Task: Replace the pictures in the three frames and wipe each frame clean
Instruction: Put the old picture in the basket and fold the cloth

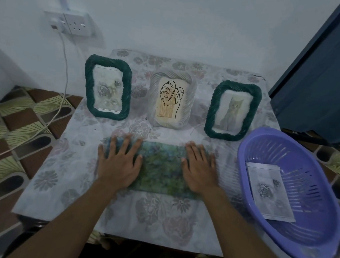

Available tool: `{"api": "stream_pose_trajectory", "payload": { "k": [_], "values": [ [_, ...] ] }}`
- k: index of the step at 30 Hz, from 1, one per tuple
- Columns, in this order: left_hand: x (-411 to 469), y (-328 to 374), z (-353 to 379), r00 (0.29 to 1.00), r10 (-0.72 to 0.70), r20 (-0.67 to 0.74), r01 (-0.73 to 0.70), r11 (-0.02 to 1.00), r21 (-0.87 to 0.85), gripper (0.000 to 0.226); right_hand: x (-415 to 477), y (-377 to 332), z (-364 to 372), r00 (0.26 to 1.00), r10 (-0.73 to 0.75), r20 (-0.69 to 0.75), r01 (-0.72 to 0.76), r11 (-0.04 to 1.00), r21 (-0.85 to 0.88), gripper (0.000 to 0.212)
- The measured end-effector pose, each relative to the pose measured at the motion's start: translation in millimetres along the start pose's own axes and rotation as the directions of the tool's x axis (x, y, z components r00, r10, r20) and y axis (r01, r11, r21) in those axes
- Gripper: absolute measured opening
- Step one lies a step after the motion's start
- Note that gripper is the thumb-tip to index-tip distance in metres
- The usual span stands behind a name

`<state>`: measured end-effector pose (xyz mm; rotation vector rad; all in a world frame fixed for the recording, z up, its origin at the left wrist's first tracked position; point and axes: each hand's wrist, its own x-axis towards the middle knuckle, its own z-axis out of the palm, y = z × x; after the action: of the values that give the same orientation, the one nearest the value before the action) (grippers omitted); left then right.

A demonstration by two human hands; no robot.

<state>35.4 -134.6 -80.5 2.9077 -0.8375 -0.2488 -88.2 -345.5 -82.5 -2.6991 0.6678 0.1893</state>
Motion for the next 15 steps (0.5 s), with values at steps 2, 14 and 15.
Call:
{"api": "stream_pose_trajectory", "payload": {
  "k": [2,14,15],
  "values": [
    [-0.2,4.6,-4.6,1.0,-0.004,-0.023,0.004,1.0,0.012,0.062,4.0,1.4,-7.0,1.0,-0.005,-0.023,0.007,0.996,0.086,0.053],
    [-29.5,115.6,4.1,0.802,0.597,-0.014,-0.584,0.78,-0.225,0.051,31.0,13.1,-42.1,0.988,0.154,-0.024,-0.135,0.921,0.366,0.02],
    [-31.0,119.6,8.0,0.791,0.612,0.013,-0.594,0.772,-0.223,0.057,29.9,12.4,-41.9,0.987,0.156,-0.038,-0.135,0.938,0.32,0.015]
  ]
}}
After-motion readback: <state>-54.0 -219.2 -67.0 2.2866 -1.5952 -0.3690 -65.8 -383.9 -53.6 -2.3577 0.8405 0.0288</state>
